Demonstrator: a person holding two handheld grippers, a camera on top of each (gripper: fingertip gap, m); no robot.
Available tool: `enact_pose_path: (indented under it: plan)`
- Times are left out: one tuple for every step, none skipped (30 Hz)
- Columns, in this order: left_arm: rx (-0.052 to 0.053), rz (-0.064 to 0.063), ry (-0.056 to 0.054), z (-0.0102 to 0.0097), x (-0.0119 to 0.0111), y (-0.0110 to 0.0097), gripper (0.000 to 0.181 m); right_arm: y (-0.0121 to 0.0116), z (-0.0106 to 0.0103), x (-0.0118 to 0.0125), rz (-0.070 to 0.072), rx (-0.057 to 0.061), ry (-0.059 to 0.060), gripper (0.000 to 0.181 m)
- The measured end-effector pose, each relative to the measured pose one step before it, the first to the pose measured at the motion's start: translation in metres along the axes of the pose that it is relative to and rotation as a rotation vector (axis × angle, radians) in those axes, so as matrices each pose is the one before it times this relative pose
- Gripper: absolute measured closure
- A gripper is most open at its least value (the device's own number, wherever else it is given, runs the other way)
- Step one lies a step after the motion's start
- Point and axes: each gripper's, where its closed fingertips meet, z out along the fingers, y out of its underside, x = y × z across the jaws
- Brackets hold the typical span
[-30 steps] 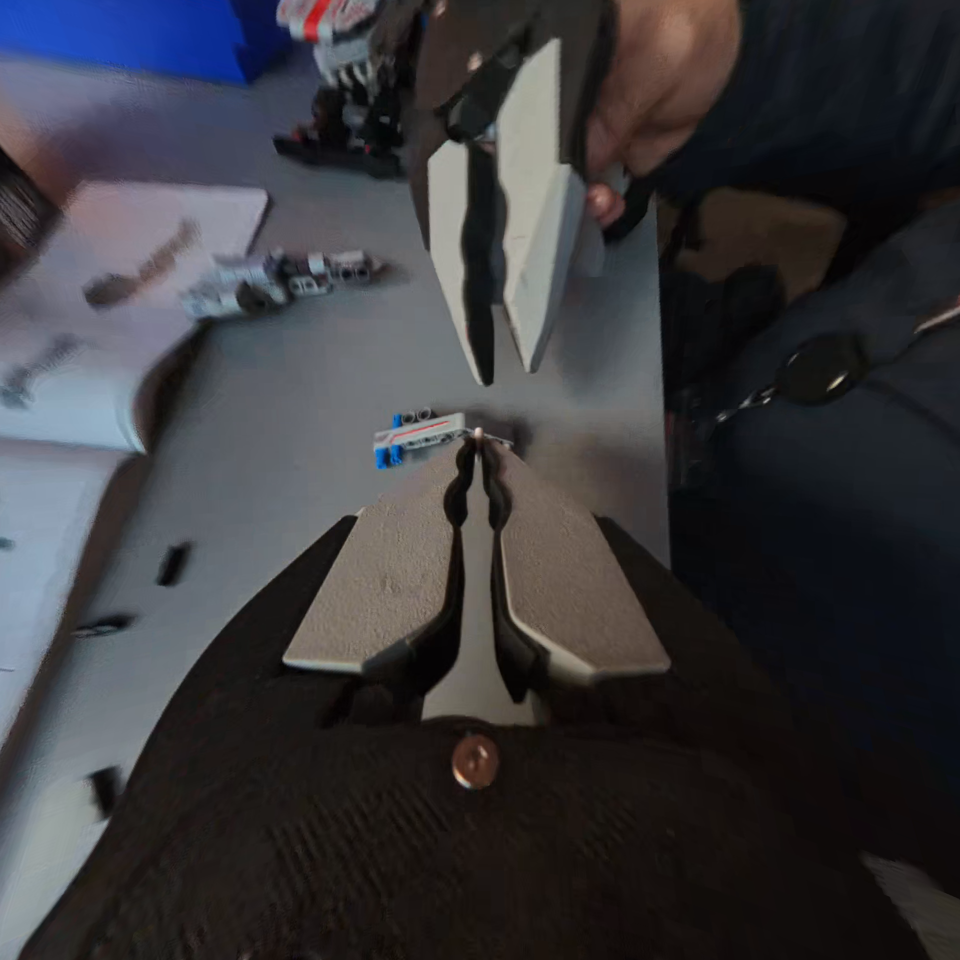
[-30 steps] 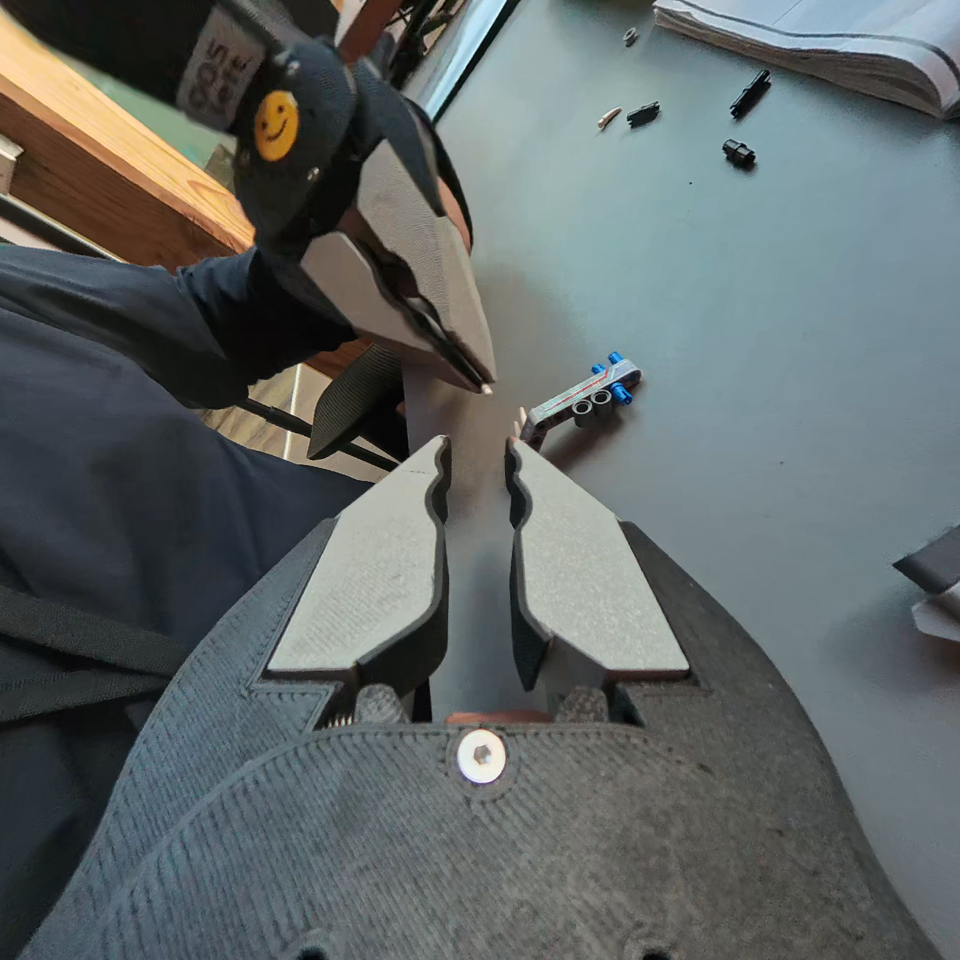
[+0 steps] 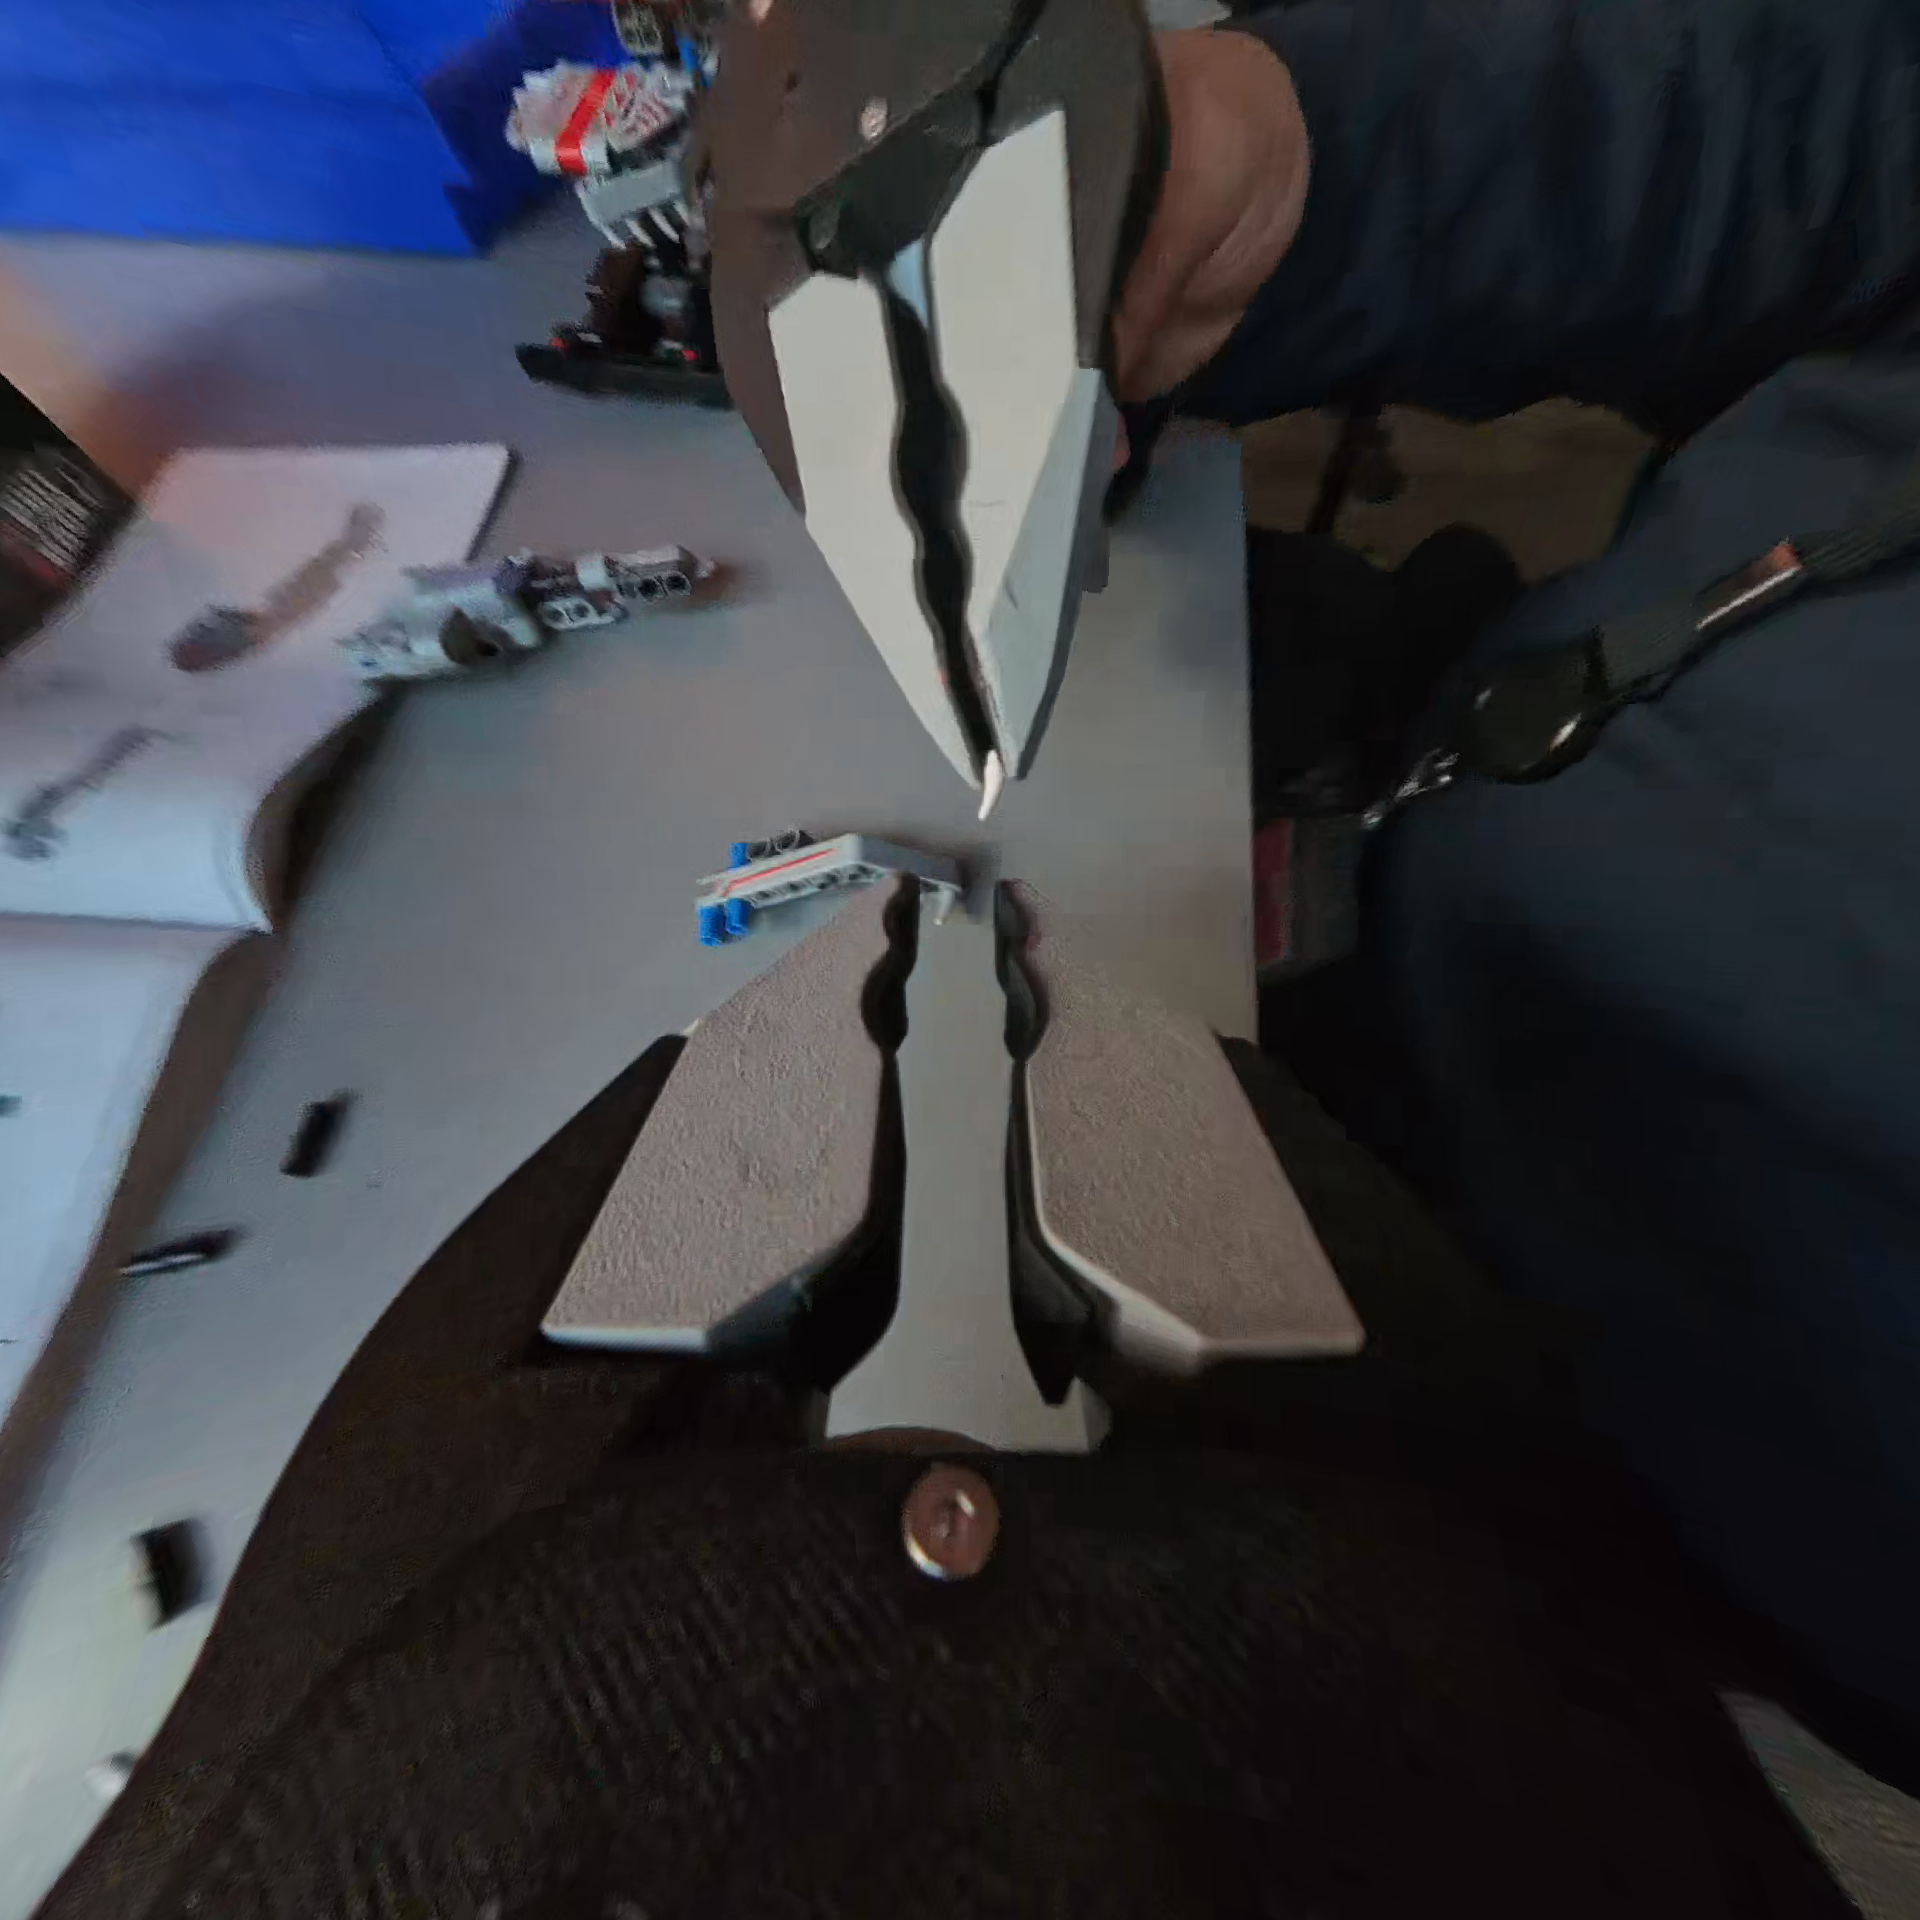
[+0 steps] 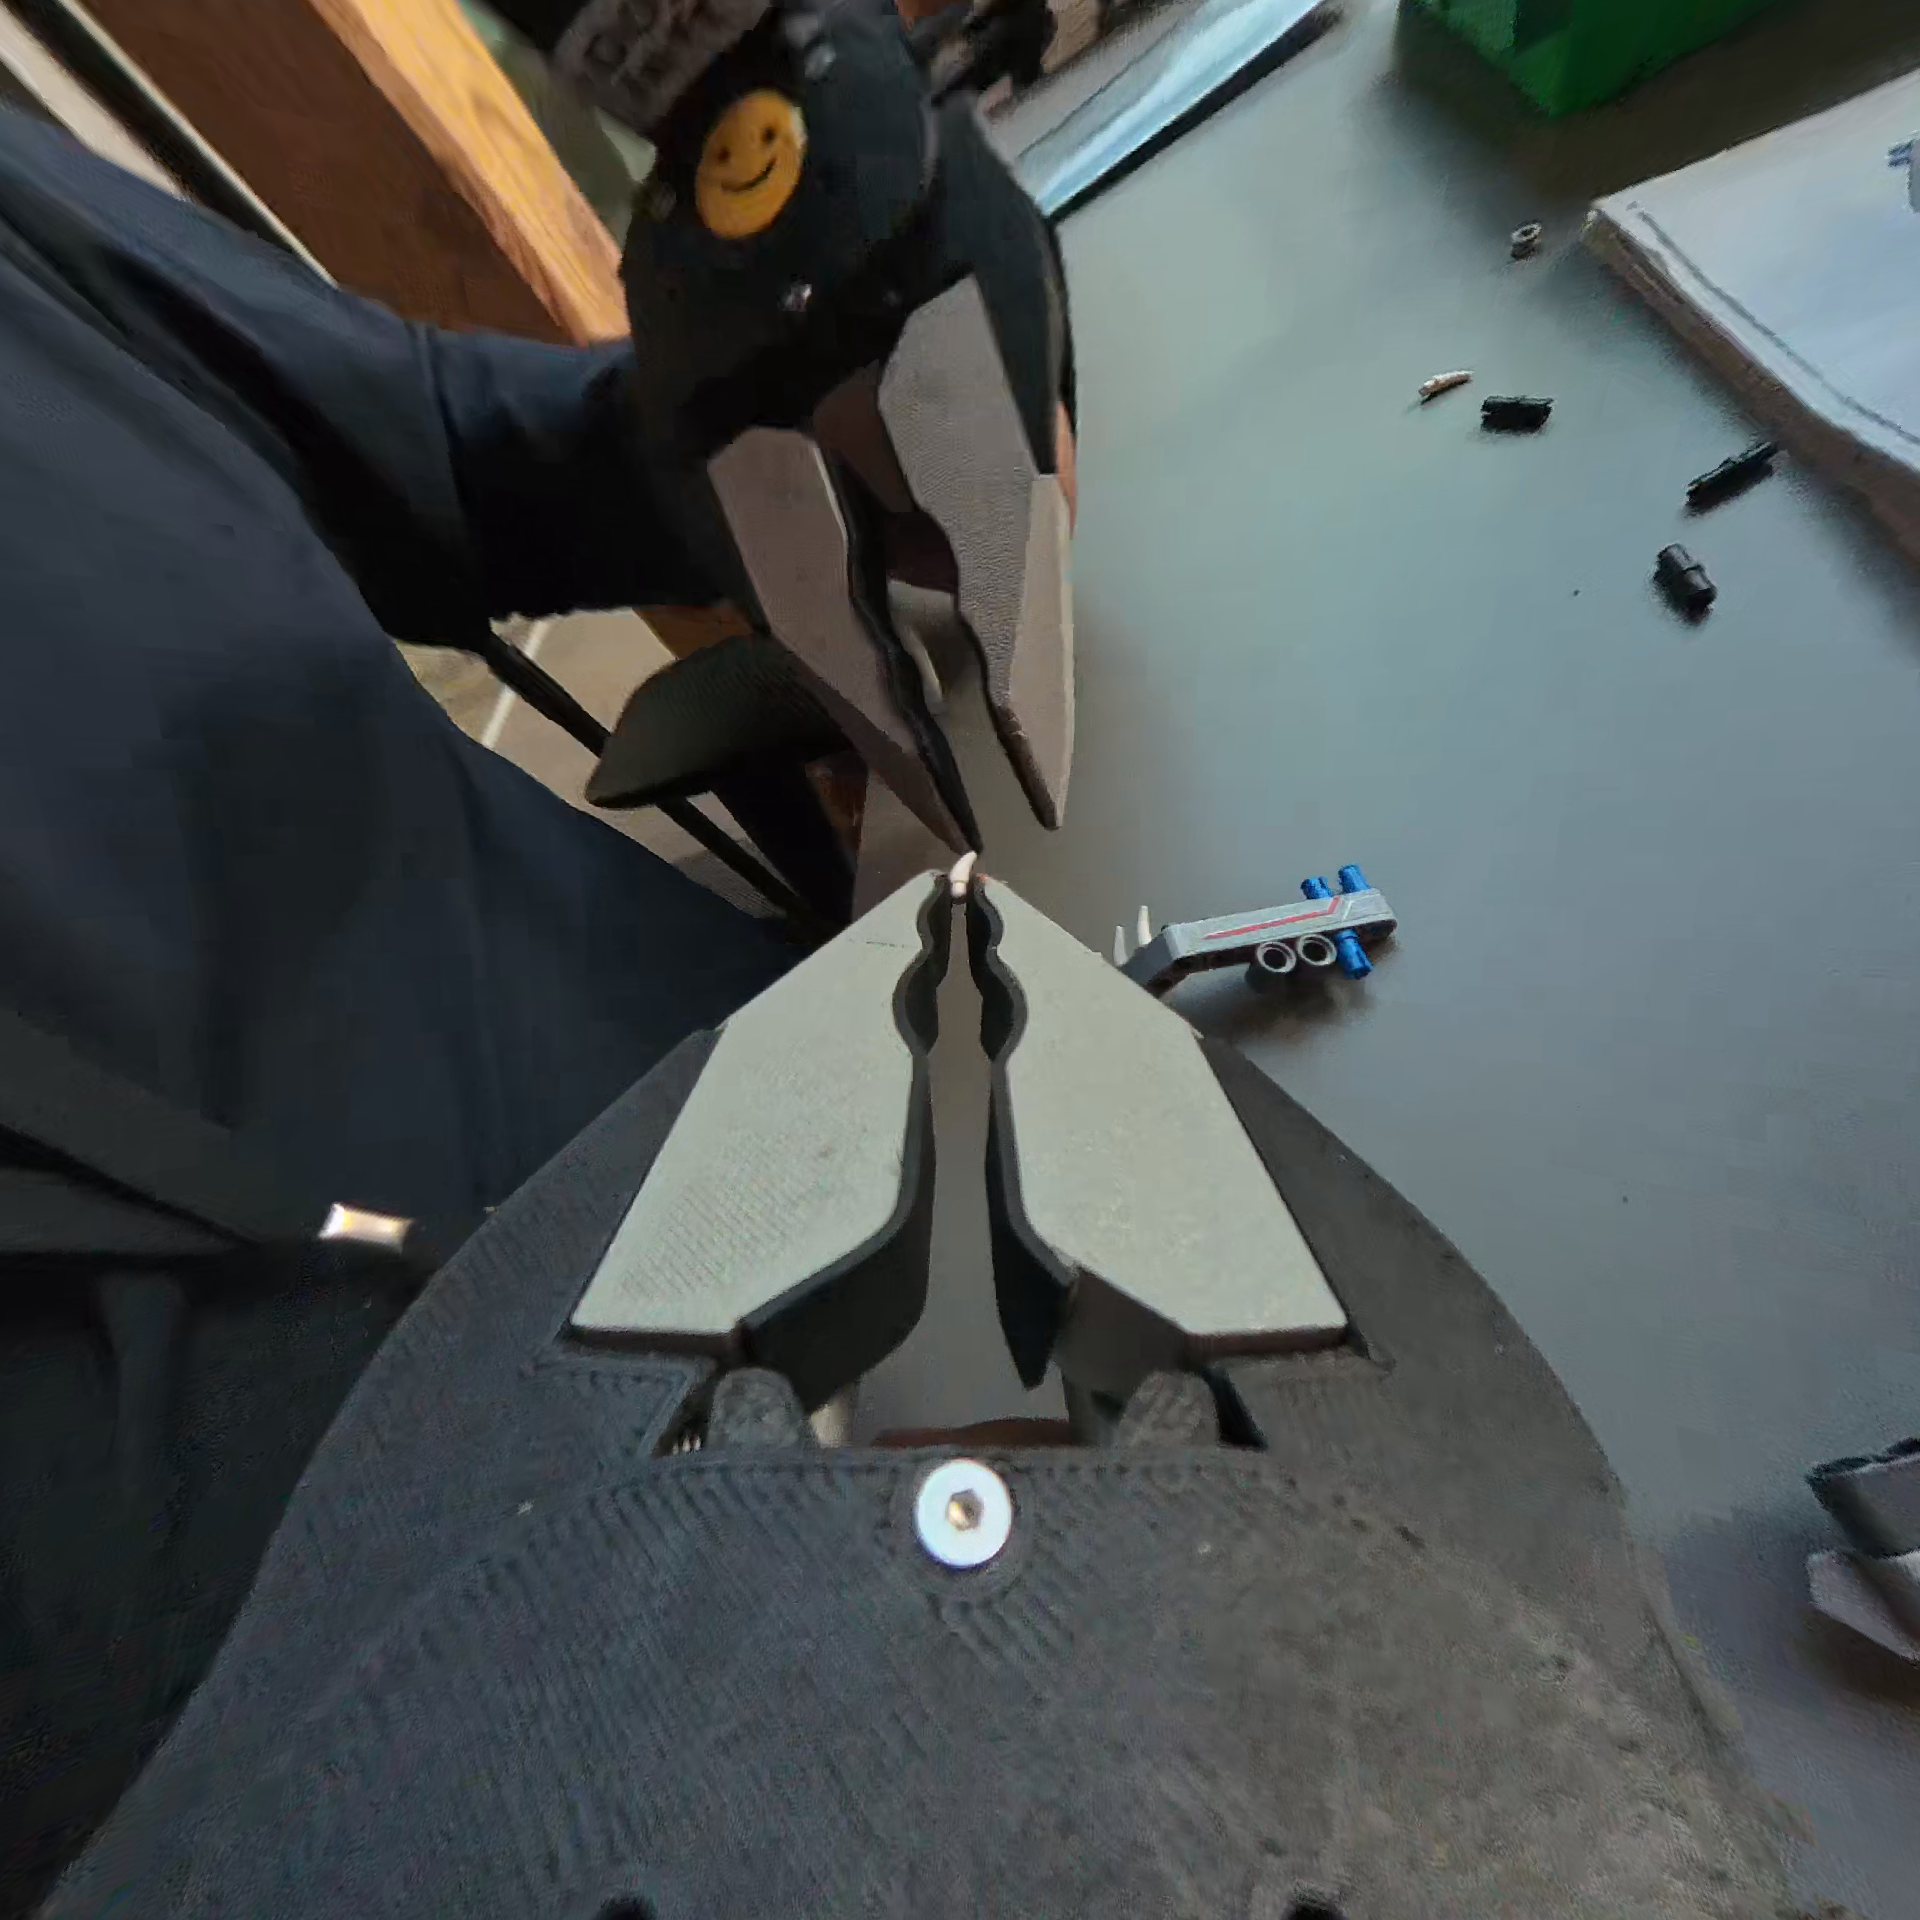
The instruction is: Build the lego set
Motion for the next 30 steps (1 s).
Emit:
enact_pose_path:
  plan:
    - [0.0099, -0.0641, 0.0525, -0.00041, 0.00211, 0.00029, 0.17, 0.0024, 0.00013, 0.00057, -0.0517, -0.0301, 0.0214, 0.181]
    - [0.0098, -0.0487, 0.0345, -0.00037, 0.00073, -0.00064, 0.171, 0.00248, 0.00005, 0.00118, -0.0407, -0.0304, 0.0207, 0.181]
    - [0.0093, -0.037, 0.0124, -0.00004, -0.0016, -0.00085, 0.172, 0.00171, 0.0001, 0.00059, -0.0328, -0.0239, 0.0148, 0.181]
    - [-0.0061, -0.0359, 0.0187, 0.00083, -0.00039, 0.00084, 0.173, -0.0004, 0.00016, 0.00019, -0.0329, -0.0069, 0.0124, 0.181]
    - [-0.0128, -0.0328, 0.0199, 0.00151, 0.00016, 0.00129, 0.173, -0.00175, 0.00012, -0.00024, -0.037, 0.0048, 0.012, 0.181]
    - [-0.008, -0.0245, 0.0189, 0.00177, 0.00124, 0.00093, 0.174, -0.00157, -0.00009, 0.00039, -0.0376, 0.0051, 0.018, 0.181]
    - [-0.0133, -0.0203, 0.0264, 0.002, 0.00275, 0.00174, 0.174, -0.00131, -0.00016, 0.00023, -0.0368, 0.0057, 0.0186, 0.181]
    - [-0.0032, -0.0139, 0.0226, 0.00185, 0.00275, 0.00042, 0.174, -0.00095, -0.00008, 0.00043, -0.0339, 0.0049, 0.0198, 0.181]
    - [0.0075, -0.015, 0.0174, 0.00107, 0.00212, -0.00096, 0.174, 0.00041, -0.00002, 0.0008, -0.0293, -0.0013, 0.0202, 0.181]
    - [0.0099, -0.0183, 0.019, 0.00042, 0.00188, -0.00147, 0.175, 0.00183, 0.00023, 0.00031, -0.0229, -0.0096, 0.014, 0.181]
    - [0.0178, -0.0148, 0.0159, -0.00032, 0.00147, -0.00259, 0.175, 0.00185, 0.00045, -0.0004, -0.0149, -0.0087, 0.0064, 0.181]
    - [0.0136, -0.0143, 0.0079, -0.00066, 0.0001, -0.00199, 0.176, 0.00116, 0.00052, -0.0006, -0.0058, -0.0028, 0.0012, 0.181]
    - [0.0001, -0.0152, -0.0018, -0.00029, -0.00169, -0.00015, 0.176, 0.00094, 0.00046, -0.0007, 0.002, -0.0005, -0.0031, 0.181]
    - [-0.0059, -0.0099, -0.0039, 0.00008, -0.00182, 0.00095, 0.175, -0.00006, 0.00013, -0.00089, 0.0026, 0.0044, -0.006, 0.181]
    - [-0.0024, -0.0025, 0.0054, 0.00037, 0.00011, 0.00061, 0.175, -0.00068, -0.00013, -0.00074, -0.0008, 0.0087, -0.003, 0.181]
    - [0.0036, -0.0006, 0.0086, 0.00033, 0.00118, -0.0002, 0.175, -0.00083, -0.0004, -0.00048, -0.0052, 0.0073, 0.0008, 0.181]
    - [0.0033, -0.0063, 0.0078, 0.00051, 0.00095, -0.00029, 0.175, -0.00107, -0.00053, -0.00125, -0.0112, 0.0071, -0.0016, 0.181]
    - [0.0036, -0.0126, 0.0156, 0.0006, 0.00178, -0.00039, 0.175, -0.00136, -0.00055, -0.00152, -0.0164, 0.0076, 0.0, 0.181]
    - [0.0047, -0.018, 0.018, 0.00056, 0.00182, -0.00063, 0.174, -0.00197, -0.00076, -0.00146, -0.0222, 0.0106, 0.0042, 0.181]
    - [0.0059, -0.0161, 0.0156, 0.0005, 0.00209, -0.00085, 0.174, -0.0028, -0.00096, -0.00172, -0.0291, 0.0148, 0.006, 0.181]
    - [0.0084, -0.0068, 0.0225, 0.00033, 0.00433, -0.00155, 0.174, -0.00255, -0.00106, -0.00135, -0.0343, 0.0117, 0.0114, 0.181]
    - [0.0081, 0.0017, 0.021, 0.00023, 0.00482, -0.0014, 0.175, -0.00199, -0.00118, -0.00067, -0.0368, 0.0084, 0.0178, 0.181]
    - [0.0021, 0.0021, 0.0061, 0.0003, 0.00216, -0.00035, 0.175, -0.00199, -0.00099, -0.00101, -0.0353, 0.0074, 0.0147, 0.181]
    - [0.0008, 0.0, 0.0027, 0.00004, 0.00074, 0.0, 0.175, -0.00168, -0.00069, -0.00153, -0.0308, 0.0064, 0.0092, 0.181]
    - [0.0089, -0.005, 0.0103, -0.00045, 0.00107, -0.00081, 0.175, -0.0009, -0.00027, -0.00124, -0.0249, 0.0009, 0.0075, 0.181]
    - [0.0152, -0.015, 0.0163, -0.00052, 0.00137, -0.00178, 0.175, -0.00001, 0.00008, -0.00161, -0.0196, -0.0037, 0.0017, 0.181]
    - [0.0153, -0.0203, 0.0169, -0.00056, 0.00115, -0.00181, 0.176, 0.00027, 0.00046, -0.00116, -0.0143, -0.0056, 0.002, 0.181]
    - [0.0147, -0.0145, 0.0177, -0.00034, 0.00168, -0.00188, 0.177, 0.00047, 0.00059, -0.00056, -0.0129, -0.0069, 0.0055, 0.181]
    - [0.0107, -0.0085, 0.0135, -0.00015, 0.00161, -0.00127, 0.175, 0.00048, 0.00045, -0.00037, -0.0162, -0.0064, 0.007, 0.181]
    - [0.0006, -0.003, 0.0015, 0.00015, 0.00003, 0.00023, 0.176, -0.00026, 0.00003, 0.00011, -0.0165, -0.0019, 0.0116, 0.181]
